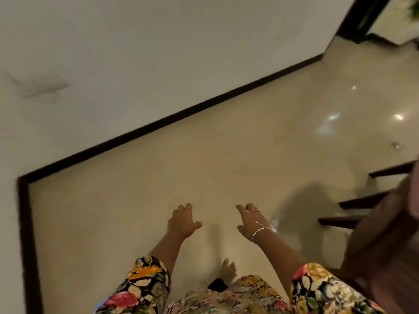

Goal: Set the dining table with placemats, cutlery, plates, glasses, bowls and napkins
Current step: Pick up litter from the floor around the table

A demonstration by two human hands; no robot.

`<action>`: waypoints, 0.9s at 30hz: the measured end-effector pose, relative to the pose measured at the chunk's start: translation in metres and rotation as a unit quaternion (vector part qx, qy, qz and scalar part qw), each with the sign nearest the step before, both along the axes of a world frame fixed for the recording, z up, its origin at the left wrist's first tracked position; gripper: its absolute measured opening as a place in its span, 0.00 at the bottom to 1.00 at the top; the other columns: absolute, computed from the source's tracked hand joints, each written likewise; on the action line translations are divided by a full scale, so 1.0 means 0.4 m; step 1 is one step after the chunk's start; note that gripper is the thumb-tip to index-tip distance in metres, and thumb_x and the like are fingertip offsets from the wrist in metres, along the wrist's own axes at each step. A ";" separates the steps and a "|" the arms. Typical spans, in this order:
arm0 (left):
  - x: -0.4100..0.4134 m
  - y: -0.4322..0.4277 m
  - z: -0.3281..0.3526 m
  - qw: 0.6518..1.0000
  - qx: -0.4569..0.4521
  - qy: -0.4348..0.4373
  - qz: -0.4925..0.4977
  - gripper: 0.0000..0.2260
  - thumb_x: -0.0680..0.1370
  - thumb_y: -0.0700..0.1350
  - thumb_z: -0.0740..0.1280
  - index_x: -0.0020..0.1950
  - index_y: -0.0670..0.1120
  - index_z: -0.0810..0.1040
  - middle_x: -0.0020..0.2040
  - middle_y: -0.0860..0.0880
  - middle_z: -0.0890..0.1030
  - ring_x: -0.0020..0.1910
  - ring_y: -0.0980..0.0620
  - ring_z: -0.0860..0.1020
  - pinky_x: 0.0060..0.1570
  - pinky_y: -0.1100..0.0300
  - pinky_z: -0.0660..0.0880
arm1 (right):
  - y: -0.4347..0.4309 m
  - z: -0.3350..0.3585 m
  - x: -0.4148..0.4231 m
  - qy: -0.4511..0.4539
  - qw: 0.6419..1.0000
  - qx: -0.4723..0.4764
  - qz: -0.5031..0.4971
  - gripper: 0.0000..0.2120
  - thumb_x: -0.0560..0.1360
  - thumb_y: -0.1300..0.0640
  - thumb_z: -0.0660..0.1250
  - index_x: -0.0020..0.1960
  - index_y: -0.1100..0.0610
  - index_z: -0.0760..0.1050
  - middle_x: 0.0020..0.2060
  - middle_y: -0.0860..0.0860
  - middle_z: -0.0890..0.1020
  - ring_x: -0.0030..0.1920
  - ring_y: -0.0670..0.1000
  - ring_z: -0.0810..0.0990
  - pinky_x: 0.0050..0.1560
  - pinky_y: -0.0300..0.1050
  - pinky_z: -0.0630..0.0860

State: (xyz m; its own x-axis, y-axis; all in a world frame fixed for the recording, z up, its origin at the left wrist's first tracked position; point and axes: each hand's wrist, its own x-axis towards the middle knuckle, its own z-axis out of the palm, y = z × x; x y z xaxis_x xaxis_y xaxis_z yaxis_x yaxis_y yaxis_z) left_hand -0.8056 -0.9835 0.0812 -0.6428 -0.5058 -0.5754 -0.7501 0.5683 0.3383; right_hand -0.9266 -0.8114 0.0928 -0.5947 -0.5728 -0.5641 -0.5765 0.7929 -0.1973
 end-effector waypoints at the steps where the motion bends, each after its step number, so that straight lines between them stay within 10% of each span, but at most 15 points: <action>1: -0.075 0.010 0.006 1.000 -0.001 0.006 -0.020 0.29 0.75 0.55 0.67 0.70 0.44 0.63 0.66 0.43 0.68 0.65 0.44 0.68 0.60 0.51 0.70 | 0.025 0.007 -0.058 0.006 1.000 0.000 -0.020 0.29 0.75 0.53 0.65 0.73 0.53 0.57 0.65 0.56 0.65 0.64 0.57 0.68 0.61 0.47 0.70; 15: -0.801 0.174 -0.015 0.966 0.063 0.030 -0.250 0.27 0.75 0.54 0.68 0.69 0.43 0.65 0.66 0.42 0.68 0.65 0.43 0.69 0.61 0.52 0.70 | 0.267 -0.035 -0.523 -0.045 0.939 0.034 -0.340 0.28 0.75 0.55 0.64 0.72 0.53 0.58 0.67 0.57 0.64 0.66 0.60 0.67 0.64 0.45 0.65; 27: -1.279 0.156 -0.262 0.901 0.094 -0.077 -0.417 0.28 0.74 0.58 0.66 0.69 0.48 0.65 0.65 0.47 0.70 0.63 0.47 0.70 0.60 0.48 0.72 | 0.230 -0.265 -0.801 -0.168 0.755 0.051 -0.631 0.29 0.73 0.54 0.67 0.71 0.55 0.61 0.66 0.60 0.67 0.64 0.60 0.70 0.62 0.46 0.69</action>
State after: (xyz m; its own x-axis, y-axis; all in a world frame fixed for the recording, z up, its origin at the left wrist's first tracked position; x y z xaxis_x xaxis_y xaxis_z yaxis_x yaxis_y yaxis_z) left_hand -1.3172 -0.9210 -0.0237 -0.6588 0.2323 -0.7156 -0.1346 0.8994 0.4159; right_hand -1.2470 -0.7196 -0.0131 -0.4439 0.3877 -0.8079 0.7214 0.6894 -0.0655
